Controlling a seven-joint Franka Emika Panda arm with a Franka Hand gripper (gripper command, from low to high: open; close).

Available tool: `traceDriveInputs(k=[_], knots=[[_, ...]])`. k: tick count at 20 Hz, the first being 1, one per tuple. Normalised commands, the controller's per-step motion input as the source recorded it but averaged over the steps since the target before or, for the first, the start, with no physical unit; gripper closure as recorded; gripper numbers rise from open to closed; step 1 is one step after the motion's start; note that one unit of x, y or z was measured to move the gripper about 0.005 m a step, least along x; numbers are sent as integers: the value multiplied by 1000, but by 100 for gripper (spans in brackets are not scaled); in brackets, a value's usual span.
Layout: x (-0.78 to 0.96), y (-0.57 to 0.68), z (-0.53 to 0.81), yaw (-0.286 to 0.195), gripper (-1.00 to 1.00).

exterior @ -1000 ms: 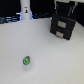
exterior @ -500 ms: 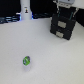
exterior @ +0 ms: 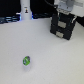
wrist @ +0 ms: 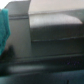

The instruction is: Open the kcup holder, insert the kcup into the holder, and close the kcup holder

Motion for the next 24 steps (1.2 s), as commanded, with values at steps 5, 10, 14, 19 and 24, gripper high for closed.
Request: traceDriveInputs(k=[5,10,14,19,24], knots=[[-482,14,-421,-7,-100],[-357,33,-287,7,100],[-78,21,-19,-8,100],[69,-20,1,-8,100],[173,-54,29,-7,100]])
